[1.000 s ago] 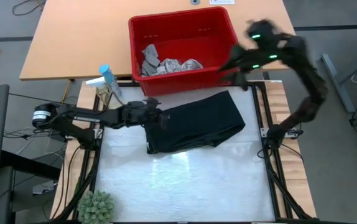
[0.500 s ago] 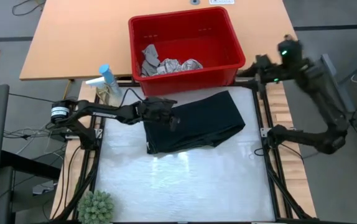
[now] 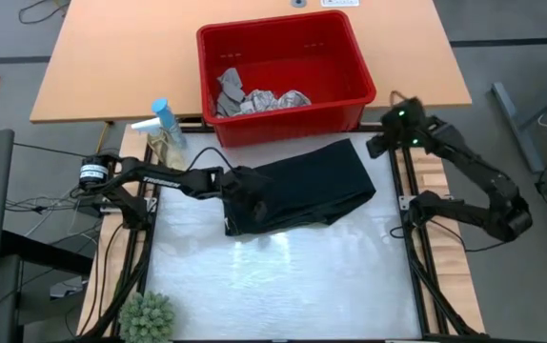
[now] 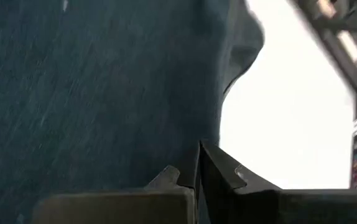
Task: Fold Laundry from Bin
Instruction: Fold the blue jeans
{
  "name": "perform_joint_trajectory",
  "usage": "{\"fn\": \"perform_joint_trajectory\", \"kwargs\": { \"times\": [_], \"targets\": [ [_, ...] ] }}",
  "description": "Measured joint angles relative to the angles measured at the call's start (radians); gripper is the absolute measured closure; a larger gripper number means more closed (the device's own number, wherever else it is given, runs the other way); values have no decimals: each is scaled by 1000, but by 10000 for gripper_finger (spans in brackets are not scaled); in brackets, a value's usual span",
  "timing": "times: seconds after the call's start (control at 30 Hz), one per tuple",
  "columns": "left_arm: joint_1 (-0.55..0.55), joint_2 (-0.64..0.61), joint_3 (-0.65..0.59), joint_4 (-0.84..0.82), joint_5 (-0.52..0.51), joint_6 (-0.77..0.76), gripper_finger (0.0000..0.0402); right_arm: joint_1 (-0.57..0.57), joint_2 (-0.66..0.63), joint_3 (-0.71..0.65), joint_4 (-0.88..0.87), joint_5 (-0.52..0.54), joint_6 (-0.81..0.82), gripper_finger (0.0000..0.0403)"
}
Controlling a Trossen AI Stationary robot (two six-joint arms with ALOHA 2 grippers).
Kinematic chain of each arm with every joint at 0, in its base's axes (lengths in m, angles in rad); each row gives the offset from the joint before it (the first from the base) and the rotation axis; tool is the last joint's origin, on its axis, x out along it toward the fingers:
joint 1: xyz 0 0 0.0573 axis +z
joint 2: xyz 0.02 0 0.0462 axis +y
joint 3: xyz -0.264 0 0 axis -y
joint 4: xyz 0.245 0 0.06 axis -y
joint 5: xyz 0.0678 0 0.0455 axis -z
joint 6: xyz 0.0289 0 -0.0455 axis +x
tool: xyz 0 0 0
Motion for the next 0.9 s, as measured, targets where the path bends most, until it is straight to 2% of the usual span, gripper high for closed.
{"fn": "perform_joint_trajectory", "kwargs": {
  "times": [0.1,0.23,0.57,0.9],
  "targets": [
    [0,0,-1,-34,-15,37,401,10,45,-49,-9,56,56,173],
    [22,4,-1,-89,-52,75,401,30,129,-98,38,60,85,173],
    [52,47,1,-141,-50,130,401,107,329,-100,122,81,22,173],
    [53,137,1,-144,-14,171,401,104,503,-99,131,79,-48,173]
  ]
}}
